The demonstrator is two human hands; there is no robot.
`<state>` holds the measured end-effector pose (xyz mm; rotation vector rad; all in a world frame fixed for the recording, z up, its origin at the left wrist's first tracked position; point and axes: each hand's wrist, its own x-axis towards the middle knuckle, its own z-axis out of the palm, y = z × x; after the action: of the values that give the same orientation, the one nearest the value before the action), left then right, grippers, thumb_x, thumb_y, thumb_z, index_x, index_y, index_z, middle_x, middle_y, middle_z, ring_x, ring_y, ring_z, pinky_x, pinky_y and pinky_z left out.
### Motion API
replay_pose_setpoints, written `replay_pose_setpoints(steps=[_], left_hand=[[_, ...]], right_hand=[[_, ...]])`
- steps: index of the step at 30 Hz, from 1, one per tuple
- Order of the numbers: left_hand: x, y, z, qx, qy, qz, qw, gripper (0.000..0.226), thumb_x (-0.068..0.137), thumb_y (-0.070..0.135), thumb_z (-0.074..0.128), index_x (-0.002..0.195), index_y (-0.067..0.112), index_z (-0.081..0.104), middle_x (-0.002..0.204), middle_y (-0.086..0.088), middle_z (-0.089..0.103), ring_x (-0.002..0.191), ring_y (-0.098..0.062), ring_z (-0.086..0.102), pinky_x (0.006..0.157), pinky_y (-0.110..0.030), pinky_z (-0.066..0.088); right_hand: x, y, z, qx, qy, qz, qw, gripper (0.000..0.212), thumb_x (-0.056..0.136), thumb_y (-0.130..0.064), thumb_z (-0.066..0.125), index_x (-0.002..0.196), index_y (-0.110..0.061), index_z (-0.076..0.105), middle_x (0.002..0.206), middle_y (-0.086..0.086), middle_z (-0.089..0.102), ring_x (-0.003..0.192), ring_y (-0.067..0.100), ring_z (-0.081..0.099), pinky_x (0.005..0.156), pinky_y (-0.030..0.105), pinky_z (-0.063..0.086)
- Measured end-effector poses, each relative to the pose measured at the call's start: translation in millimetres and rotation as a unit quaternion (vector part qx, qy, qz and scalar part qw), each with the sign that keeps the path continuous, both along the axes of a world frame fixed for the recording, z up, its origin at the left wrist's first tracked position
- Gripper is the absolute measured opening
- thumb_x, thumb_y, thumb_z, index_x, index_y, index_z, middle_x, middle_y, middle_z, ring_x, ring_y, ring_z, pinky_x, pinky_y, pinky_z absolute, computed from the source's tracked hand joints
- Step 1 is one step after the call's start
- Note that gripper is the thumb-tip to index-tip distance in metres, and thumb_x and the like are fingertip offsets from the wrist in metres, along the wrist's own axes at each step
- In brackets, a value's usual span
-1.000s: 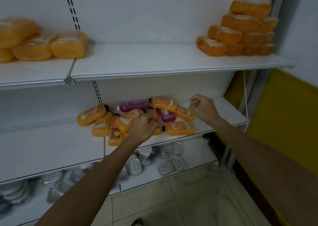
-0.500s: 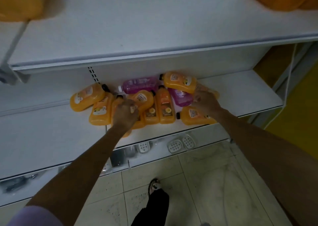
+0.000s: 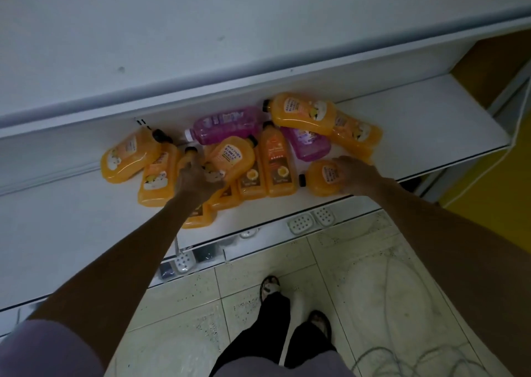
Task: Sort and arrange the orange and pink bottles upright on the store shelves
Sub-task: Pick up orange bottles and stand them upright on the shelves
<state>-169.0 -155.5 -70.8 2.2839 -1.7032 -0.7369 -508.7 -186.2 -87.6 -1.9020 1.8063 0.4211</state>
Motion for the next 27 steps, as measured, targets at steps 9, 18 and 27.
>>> replay_pose_setpoints(steps=[9, 18, 27], left_hand=[[-26, 12, 9, 0.154, 0.066, 0.081, 0.983, 0.092, 0.065, 0.054, 0.076, 0.137, 0.012, 0.036, 0.134, -0.009, 0.050, 0.122, -0.032, 0.047, 0.094, -0.038, 0.043], [-76, 79, 33, 0.050, 0.304, 0.164, 0.937, 0.059, 0.074, 0.026, 0.077, 0.124, 0.019, 0.047, 0.112, 0.000, 0.057, 0.107, -0.023, 0.054, 0.090, -0.032, 0.042], [-72, 182, 117, -0.104, 0.312, 0.246, 0.912, 0.073, 0.068, 0.035, 0.079, 0.129, 0.016, 0.045, 0.125, -0.007, 0.058, 0.106, -0.027, 0.059, 0.095, -0.046, 0.048]], right_hand=[[7, 4, 0, -0.036, 0.108, 0.045, 0.992, 0.099, 0.064, -0.058, 0.076, 0.139, -0.011, 0.031, 0.140, 0.014, 0.037, 0.133, 0.033, 0.031, 0.107, 0.047, 0.029], [18, 59, 7, -0.047, -0.207, -0.207, 0.955, 0.104, 0.038, -0.079, 0.068, 0.118, -0.015, 0.053, 0.111, 0.005, 0.059, 0.095, 0.023, 0.063, 0.083, 0.039, 0.053], [37, 106, 124, -0.122, -0.335, -0.013, 0.934, 0.093, 0.045, -0.075, 0.071, 0.119, -0.023, 0.049, 0.113, -0.004, 0.063, 0.104, 0.019, 0.060, 0.089, 0.043, 0.051]])
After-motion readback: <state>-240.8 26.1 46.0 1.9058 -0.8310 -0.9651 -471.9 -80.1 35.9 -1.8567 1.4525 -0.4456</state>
